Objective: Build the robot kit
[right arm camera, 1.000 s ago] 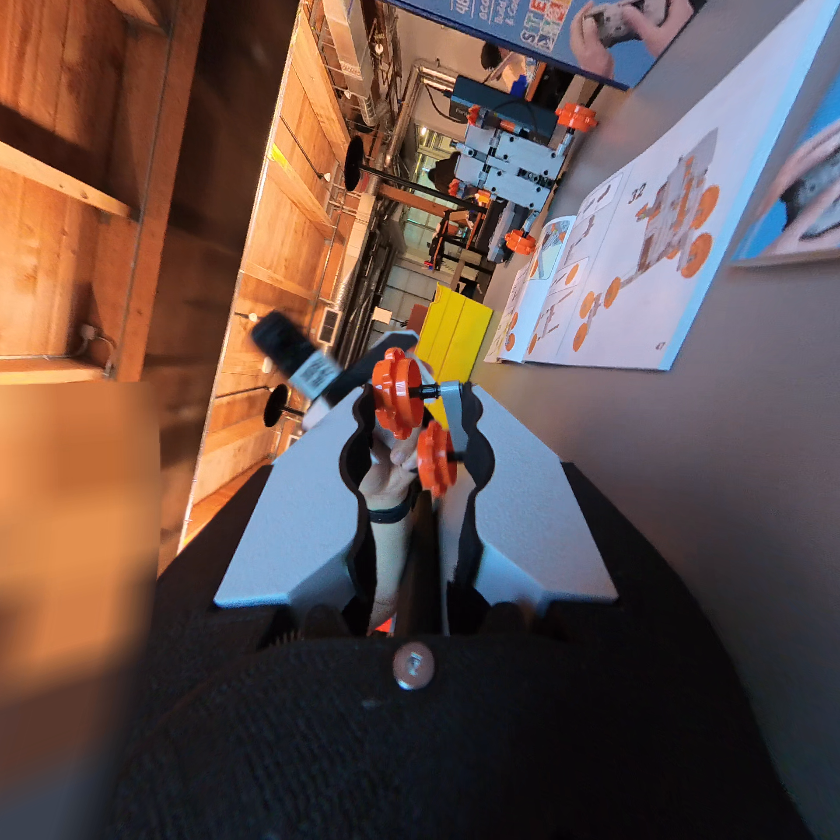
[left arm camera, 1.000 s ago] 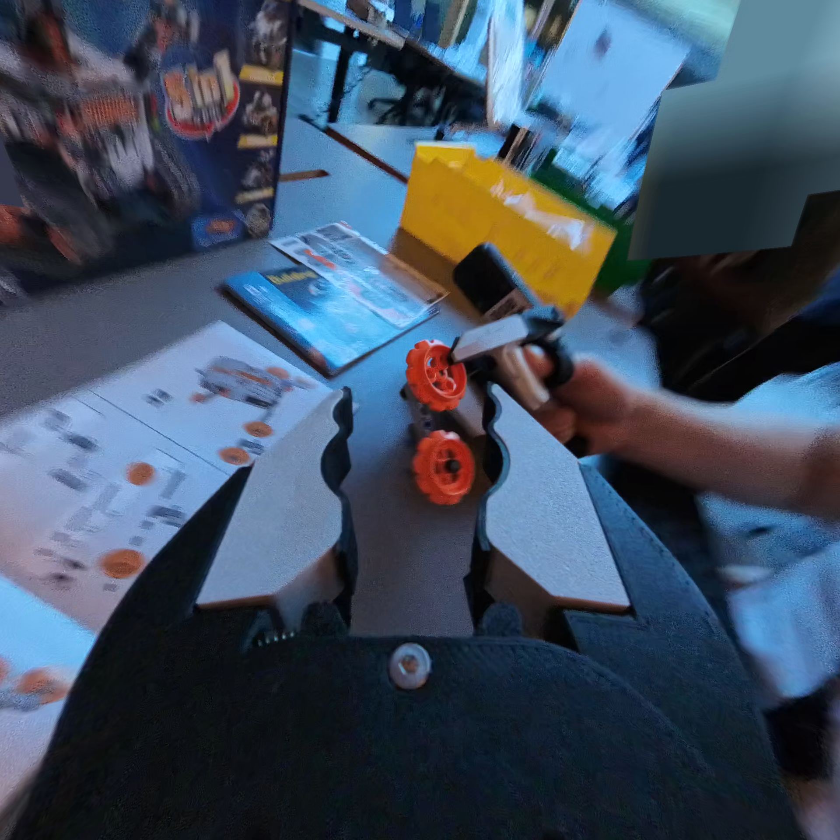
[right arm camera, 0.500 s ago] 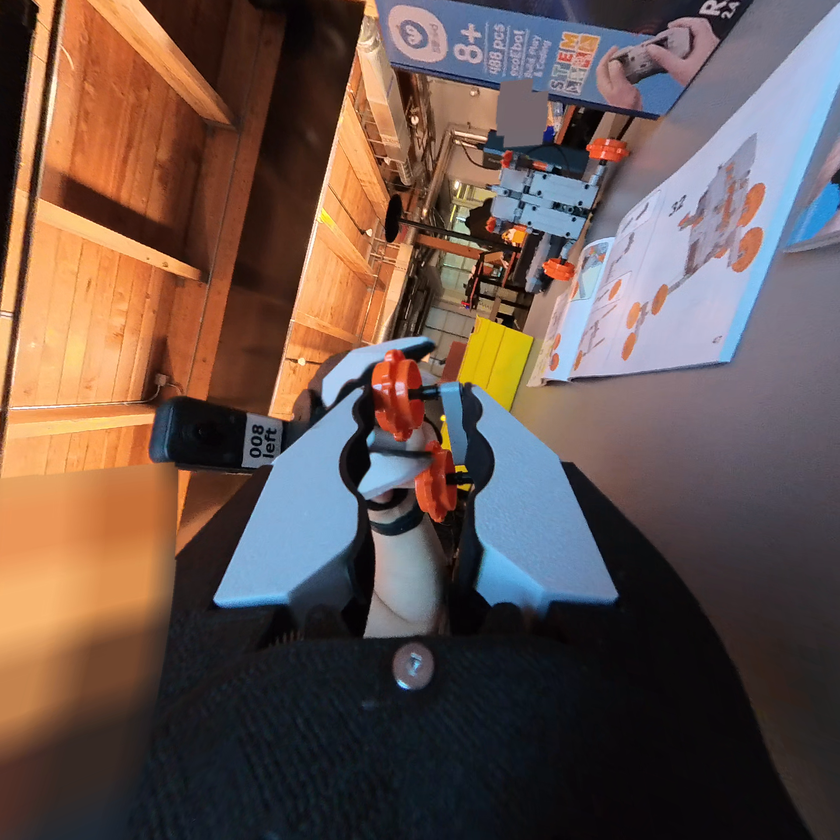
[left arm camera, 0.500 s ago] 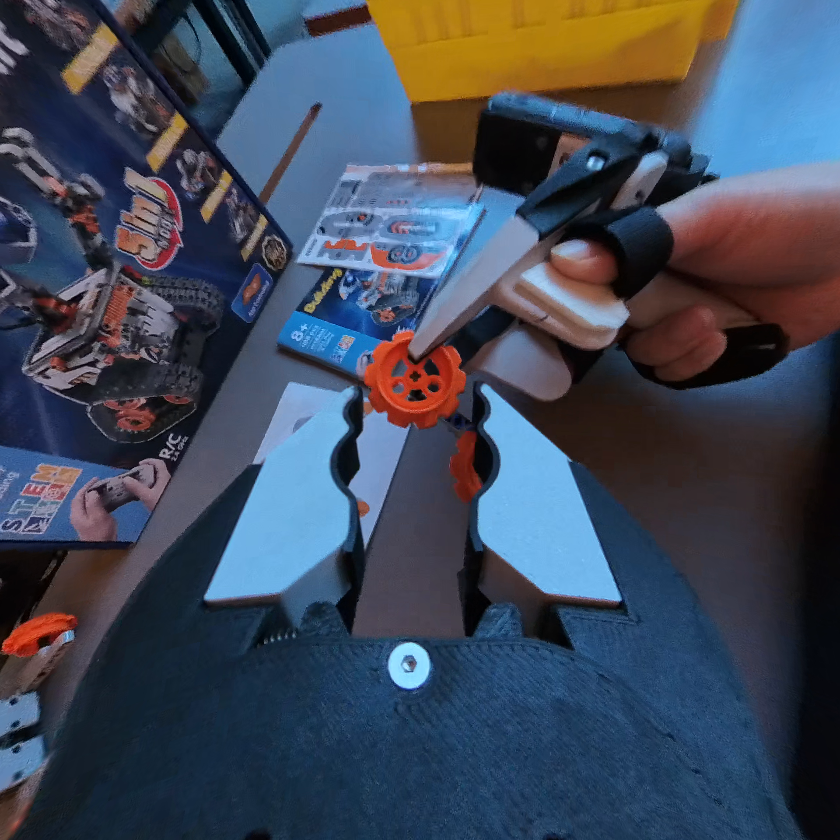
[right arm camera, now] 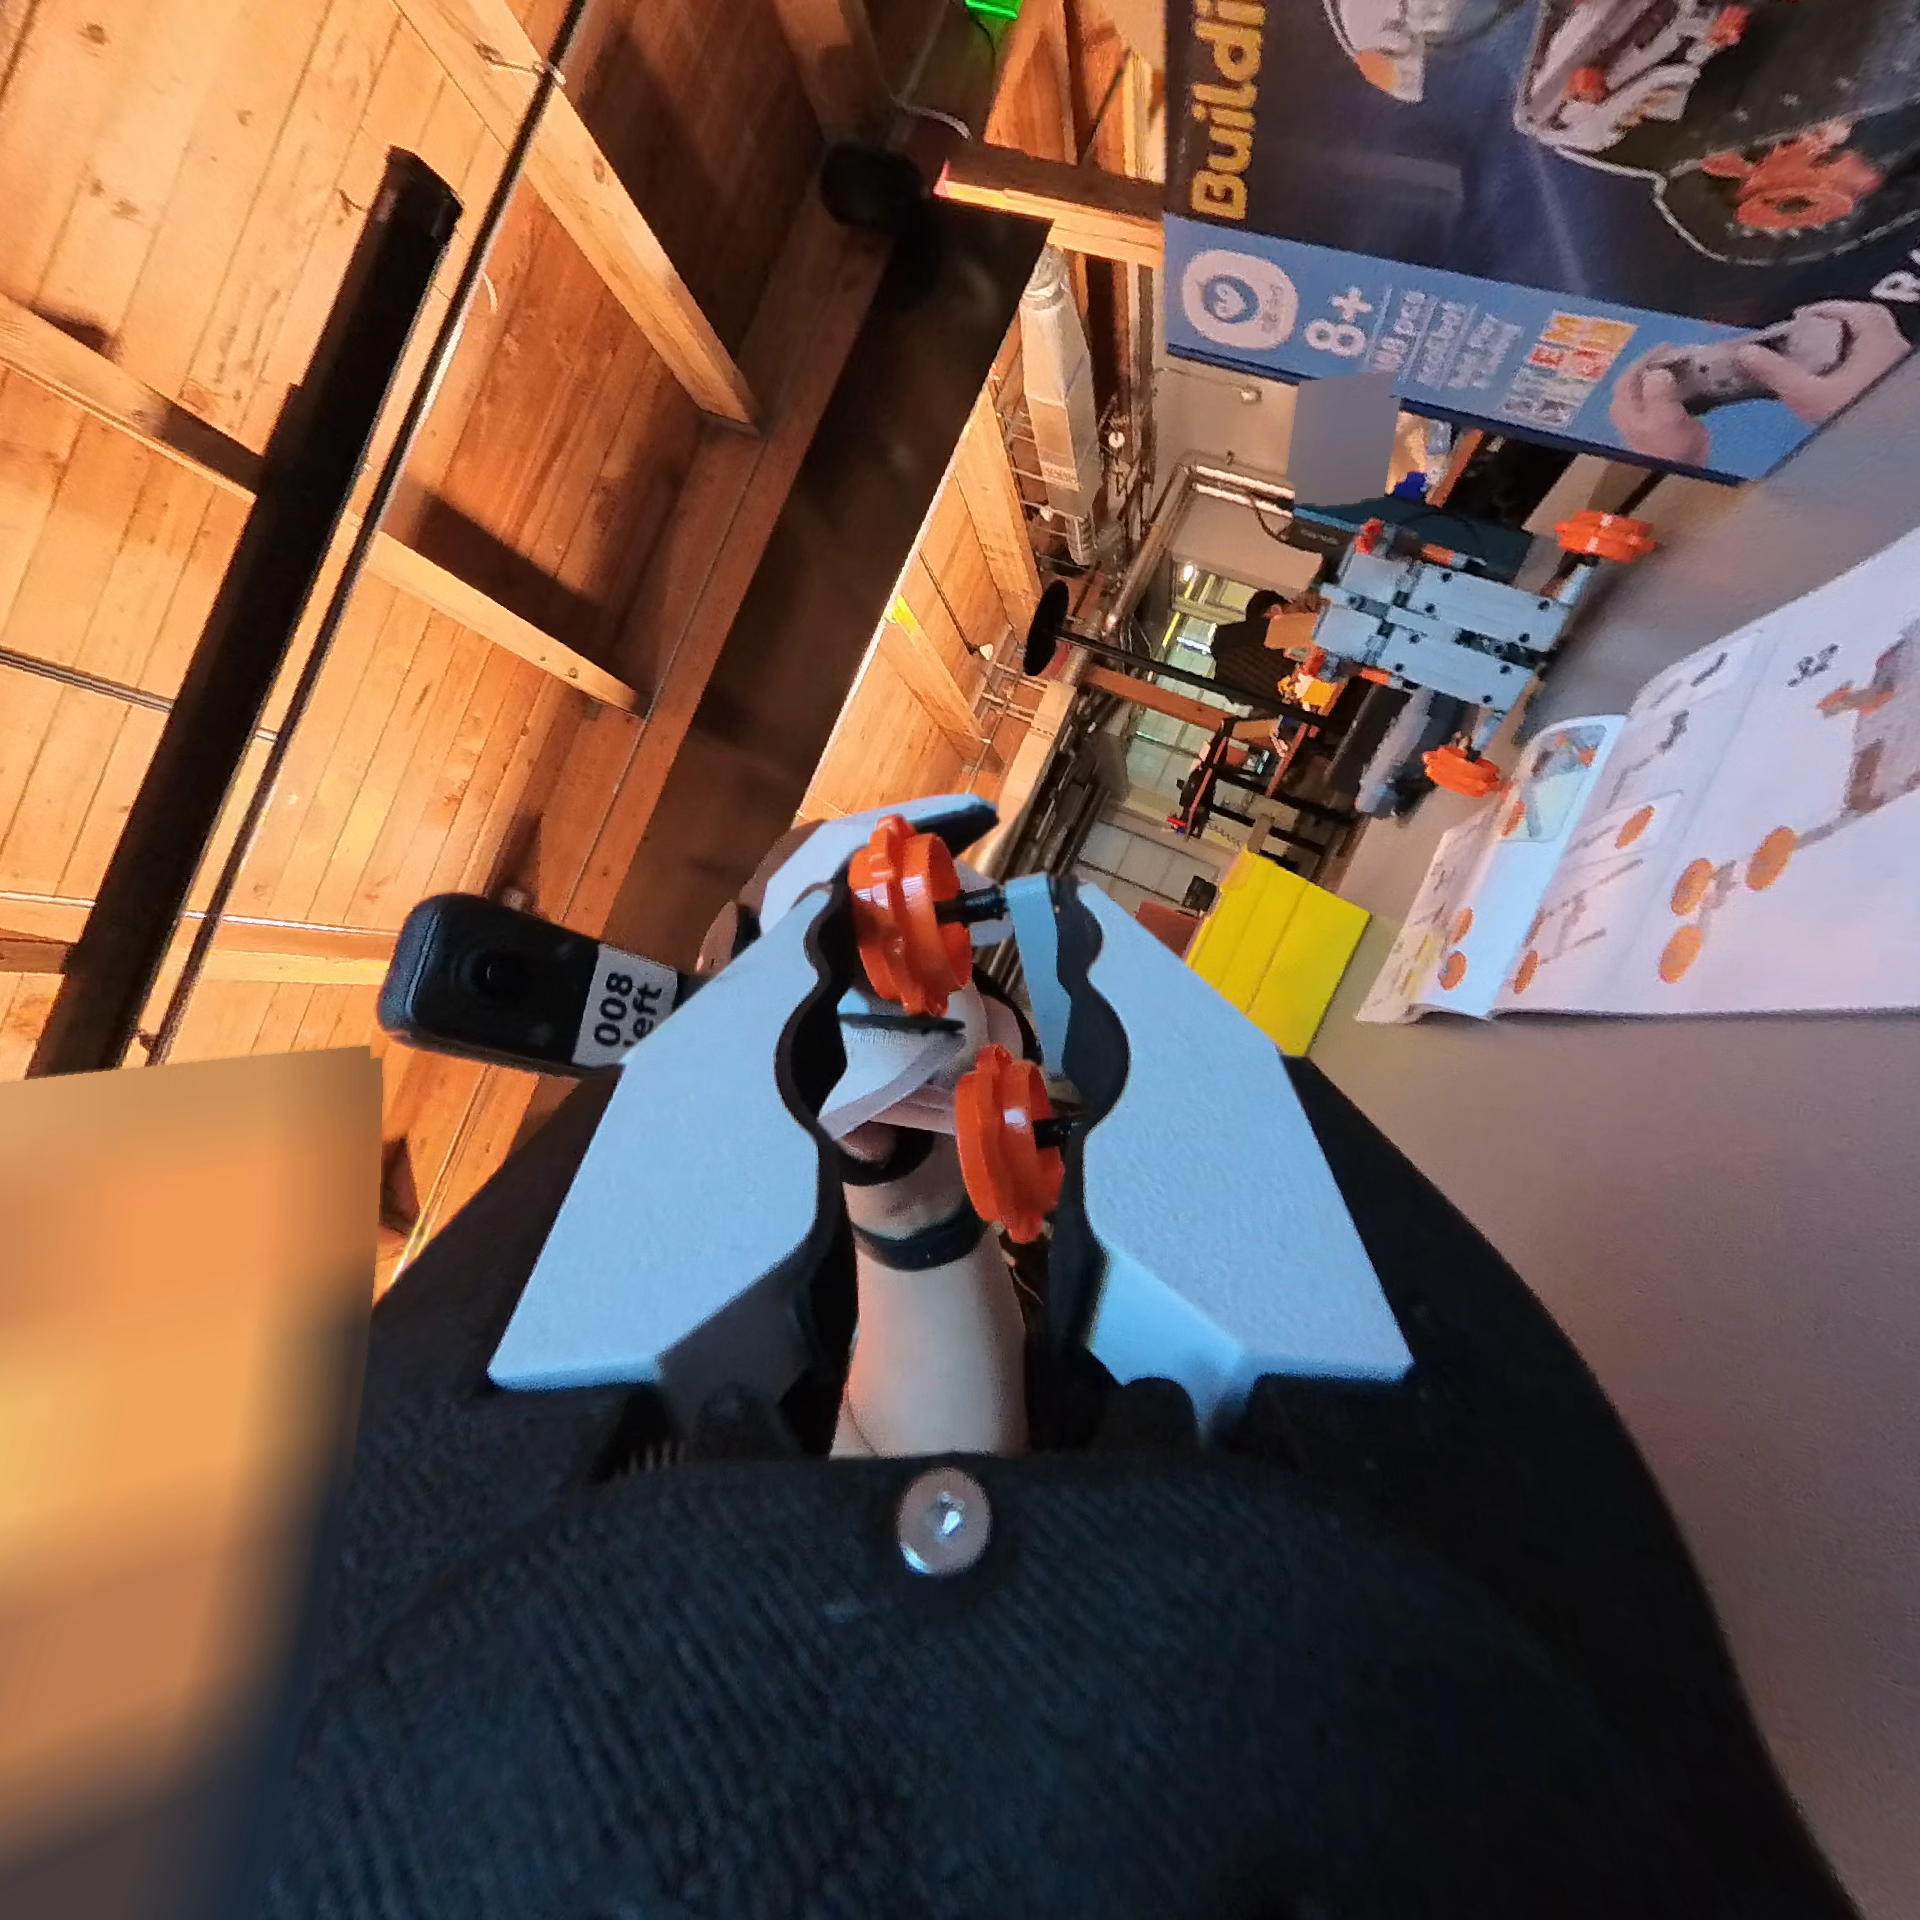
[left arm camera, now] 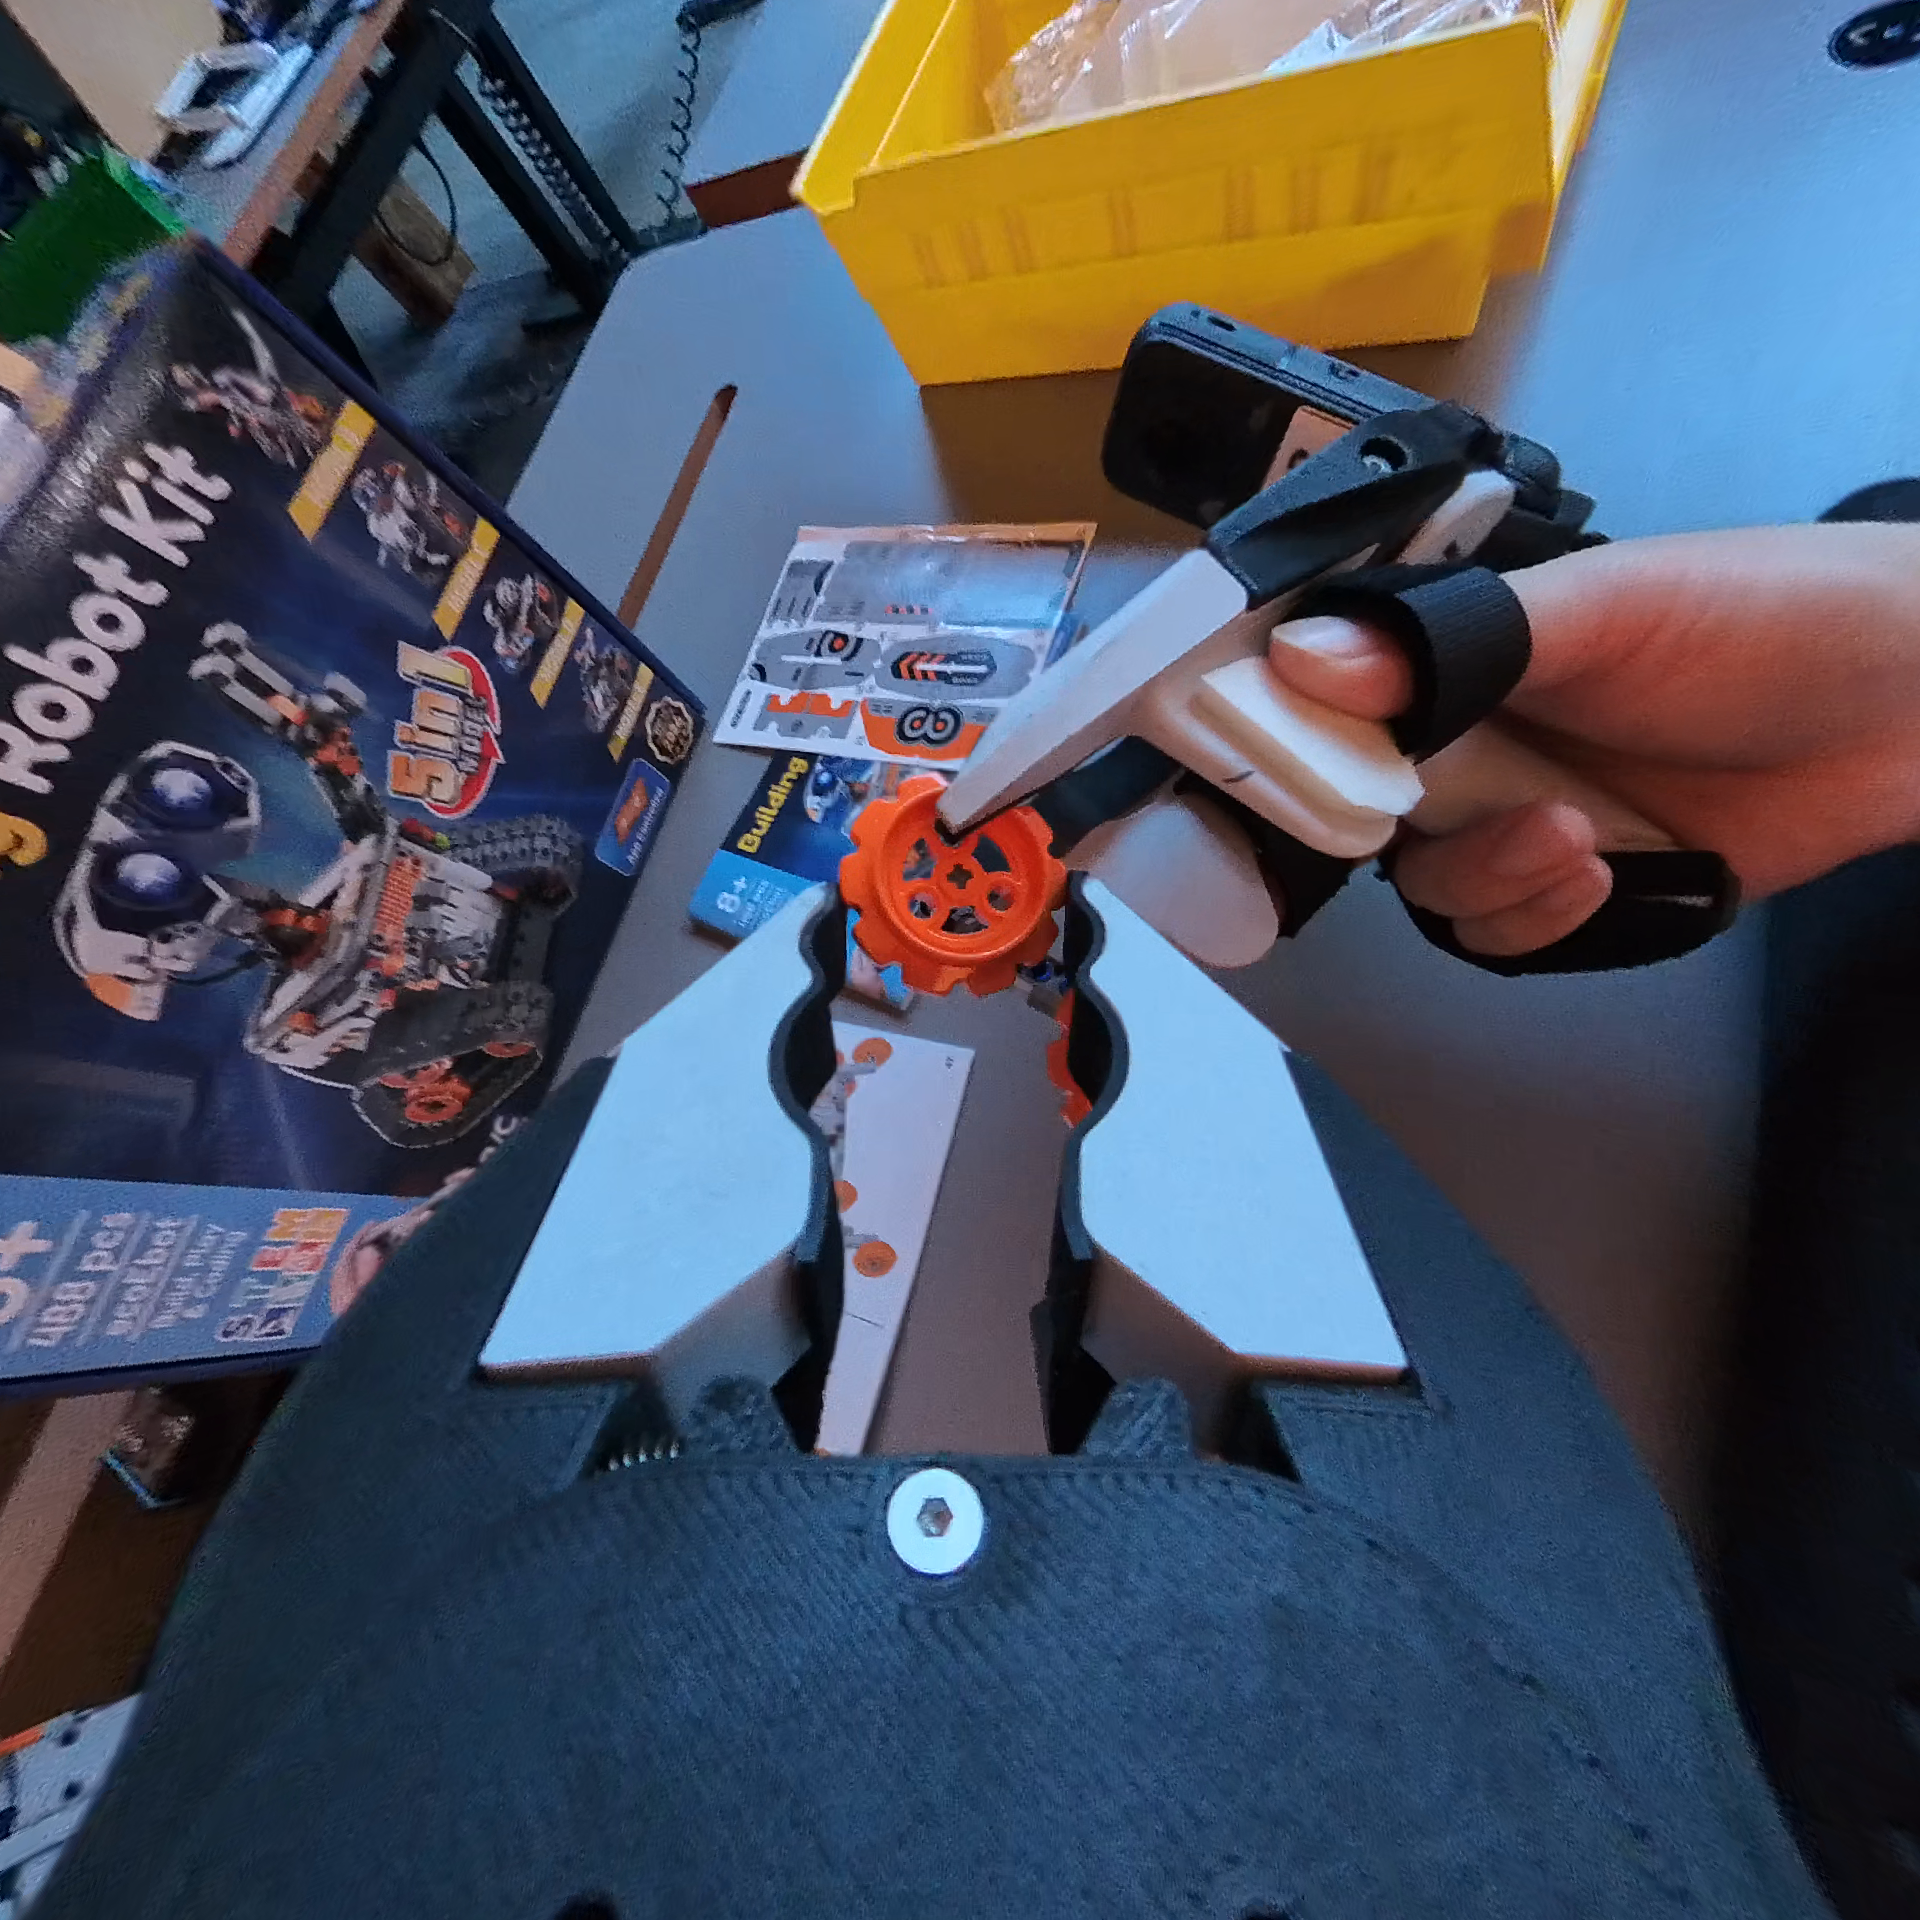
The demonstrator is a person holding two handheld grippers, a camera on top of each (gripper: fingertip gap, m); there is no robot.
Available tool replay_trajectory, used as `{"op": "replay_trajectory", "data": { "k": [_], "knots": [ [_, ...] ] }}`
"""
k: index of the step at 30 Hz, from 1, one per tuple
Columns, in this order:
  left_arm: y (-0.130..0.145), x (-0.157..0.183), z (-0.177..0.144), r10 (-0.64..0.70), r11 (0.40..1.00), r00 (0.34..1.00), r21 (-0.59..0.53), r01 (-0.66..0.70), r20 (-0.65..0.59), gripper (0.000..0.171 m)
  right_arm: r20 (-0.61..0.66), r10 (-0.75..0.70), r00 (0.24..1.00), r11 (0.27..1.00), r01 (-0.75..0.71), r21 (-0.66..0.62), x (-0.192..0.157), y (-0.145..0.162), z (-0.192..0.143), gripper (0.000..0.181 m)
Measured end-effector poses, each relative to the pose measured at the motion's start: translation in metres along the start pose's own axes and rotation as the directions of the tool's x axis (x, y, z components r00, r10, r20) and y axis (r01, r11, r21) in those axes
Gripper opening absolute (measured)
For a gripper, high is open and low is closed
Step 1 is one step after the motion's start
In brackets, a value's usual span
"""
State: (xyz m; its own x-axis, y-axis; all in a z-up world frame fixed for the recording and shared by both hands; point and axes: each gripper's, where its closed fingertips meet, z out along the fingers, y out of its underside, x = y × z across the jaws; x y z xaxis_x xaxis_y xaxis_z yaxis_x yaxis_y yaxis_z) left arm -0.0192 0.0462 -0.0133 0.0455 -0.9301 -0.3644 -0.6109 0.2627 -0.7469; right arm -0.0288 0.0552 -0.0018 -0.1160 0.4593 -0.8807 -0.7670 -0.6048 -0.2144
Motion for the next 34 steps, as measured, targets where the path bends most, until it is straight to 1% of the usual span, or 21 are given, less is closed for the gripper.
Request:
{"op": "replay_trajectory", "data": {
  "k": [4, 7, 8, 9, 11, 12, 13, 14, 16, 18, 19, 20, 22, 23, 25, 26, 27, 29, 32, 33, 34],
  "knots": [
    [-0.016, -0.001, -0.005, -0.01, 1.0, 1.0, 0.019, 0.01, 0.007, 0.039, 0.056, -0.036, 0.998, 0.999, 0.034, 0.031, -0.017, -0.005, -0.001, 0.038],
    [-0.034, -0.004, -0.022, -0.116, 0.988, 0.991, 0.091, 0.122, -0.07, 0.039, 0.12, -0.101, 0.988, 0.993, 0.094, 0.065, -0.037, -0.01, -0.004, 0.049],
    [-0.041, -0.006, -0.031, -0.166, 0.975, 0.979, 0.126, 0.18, -0.119, 0.039, 0.14, -0.134, 0.981, 0.988, 0.122, 0.091, -0.045, -0.014, -0.007, 0.051],
    [-0.049, -0.006, -0.041, -0.214, 0.956, 0.959, 0.162, 0.245, -0.187, 0.039, 0.16, -0.18, 0.971, 0.979, 0.162, 0.123, -0.054, -0.019, -0.01, 0.047],
    [-0.066, -0.006, -0.063, -0.285, 0.901, 0.892, 0.22, 0.374, -0.349, 0.038, 0.171, -0.306, 0.936, 0.948, 0.282, 0.15, -0.071, -0.022, -0.015, 0.039],
    [-0.074, -0.004, -0.076, -0.29, 0.877, 0.853, 0.237, 0.418, -0.434, 0.038, 0.166, -0.383, 0.909, 0.921, 0.362, 0.145, -0.079, -0.02, -0.015, 0.035],
    [-0.08, -0.003, -0.087, -0.282, 0.86, 0.821, 0.248, 0.446, -0.497, 0.038, 0.16, -0.47, 0.868, 0.882, 0.452, 0.134, -0.087, -0.017, -0.014, 0.029],
    [-0.084, -0.003, -0.096, -0.277, 0.85, 0.797, 0.25, 0.464, -0.536, 0.038, 0.152, -0.562, 0.813, 0.827, 0.549, 0.118, -0.095, -0.013, -0.012, 0.026],
    [-0.092, 0.002, -0.112, -0.258, 0.837, 0.741, 0.239, 0.491, -0.621, 0.039, 0.127, -0.744, 0.655, 0.666, 0.742, 0.073, -0.109, -0.002, -0.005, 0.021],
    [-0.1, 0.004, -0.126, -0.239, 0.828, 0.703, 0.238, 0.508, -0.67, 0.038, 0.153, -0.867, 0.473, 0.485, 0.873, 0.051, -0.128, 0.01, 0.003, 0.017],
    [-0.103, 0.006, -0.132, -0.227, 0.827, 0.691, 0.239, 0.509, -0.687, 0.038, 0.179, -0.901, 0.396, 0.41, 0.911, 0.049, -0.138, 0.017, 0.008, 0.017],
    [-0.105, 0.007, -0.137, -0.216, 0.829, 0.685, 0.24, 0.505, -0.696, 0.038, 0.218, -0.918, 0.332, 0.351, 0.935, 0.052, -0.148, 0.024, 0.013, 0.017],
    [-0.111, 0.007, -0.145, -0.201, 0.827, 0.681, 0.251, 0.503, -0.705, 0.039, 0.329, -0.912, 0.244, 0.279, 0.958, 0.063, -0.168, 0.04, 0.021, 0.022],
    [-0.115, 0.008, -0.152, -0.194, 0.82, 0.665, 0.252, 0.513, -0.721, 0.039, 0.352, -0.914, 0.2, 0.24, 0.968, 0.072, -0.176, 0.042, 0.025, 0.027],
    [-0.121, 0.005, -0.16, -0.205, 0.812, 0.657, 0.248, 0.528, -0.725, 0.039, 0.317, -0.944, 0.094, 0.119, 0.991, 0.061, -0.184, 0.035, 0.036, 0.025],
    [-0.123, 0.002, -0.164, -0.205, 0.816, 0.668, 0.252, 0.52, -0.716, 0.039, 0.311, -0.949, 0.06, 0.075, 0.997, 0.035, -0.187, 0.032, 0.042, 0.024],
    [-0.125, 0.0, -0.167, -0.203, 0.823, 0.683, 0.255, 0.507, -0.702, 0.039, 0.344, -0.938, 0.045, 0.057, 0.998, 0.022, -0.193, 0.035, 0.048, 0.024],
    [-0.131, -0.005, -0.174, -0.22, 0.831, 0.698, 0.243, 0.5, -0.682, 0.039, 0.383, -0.922, 0.058, 0.062, 0.998, -0.002, -0.206, 0.039, 0.062, 0.02],
    [-0.142, -0.011, -0.185, -0.259, 0.838, 0.688, 0.197, 0.509, -0.678, 0.039, 0.446, -0.889, 0.101, 0.061, 0.993, -0.104, -0.21, 0.047, 0.082, 0.018],
    [-0.145, -0.012, -0.188, -0.28, 0.839, 0.682, 0.173, 0.516, -0.676, 0.039, 0.446, -0.891, 0.09, 0.041, 0.992, -0.117, -0.21, 0.047, 0.086, 0.018],
    [-0.148, -0.014, -0.19, -0.303, 0.839, 0.675, 0.148, 0.524, -0.673, 0.039, 0.439, -0.897, 0.05, 0.006, 0.995, -0.102, -0.213, 0.047, 0.088, 0.019]
  ]
}}
